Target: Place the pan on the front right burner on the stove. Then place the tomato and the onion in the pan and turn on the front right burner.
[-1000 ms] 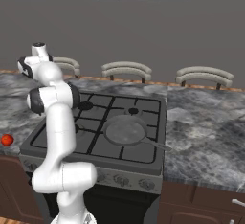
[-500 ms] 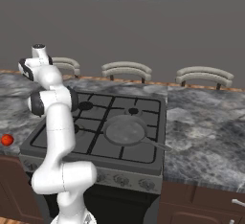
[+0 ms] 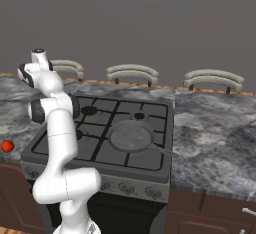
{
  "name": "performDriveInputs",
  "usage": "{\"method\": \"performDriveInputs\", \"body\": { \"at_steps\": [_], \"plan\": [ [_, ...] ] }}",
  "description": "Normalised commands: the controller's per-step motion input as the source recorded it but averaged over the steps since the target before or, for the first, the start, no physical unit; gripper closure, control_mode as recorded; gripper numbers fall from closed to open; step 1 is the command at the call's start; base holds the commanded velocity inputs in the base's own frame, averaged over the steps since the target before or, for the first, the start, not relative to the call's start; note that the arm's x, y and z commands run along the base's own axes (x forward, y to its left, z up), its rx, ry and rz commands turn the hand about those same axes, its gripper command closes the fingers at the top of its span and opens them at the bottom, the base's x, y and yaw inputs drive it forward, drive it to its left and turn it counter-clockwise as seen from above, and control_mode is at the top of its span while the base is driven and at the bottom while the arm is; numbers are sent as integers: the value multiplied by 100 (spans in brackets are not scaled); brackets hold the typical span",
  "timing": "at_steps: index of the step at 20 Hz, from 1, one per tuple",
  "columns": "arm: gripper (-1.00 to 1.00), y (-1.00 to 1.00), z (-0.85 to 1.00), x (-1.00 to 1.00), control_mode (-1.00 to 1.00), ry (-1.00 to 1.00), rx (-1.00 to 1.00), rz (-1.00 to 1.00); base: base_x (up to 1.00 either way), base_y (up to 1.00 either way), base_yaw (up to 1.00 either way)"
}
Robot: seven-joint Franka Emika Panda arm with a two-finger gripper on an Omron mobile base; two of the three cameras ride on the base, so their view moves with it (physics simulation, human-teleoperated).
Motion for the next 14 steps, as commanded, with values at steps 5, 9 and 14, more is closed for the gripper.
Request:
{"method": "performDriveInputs", "body": {
  "at_steps": [5, 9, 14],
  "plan": [
    [-100, 0, -24, 0, -100, 0, 0, 0, 0, 0, 0],
    [-100, 0, -18, 0, -100, 0, 0, 0, 0, 0, 0],
    [-100, -4, -10, 0, -100, 2, 0, 0, 0, 0, 0]
  ]
}}
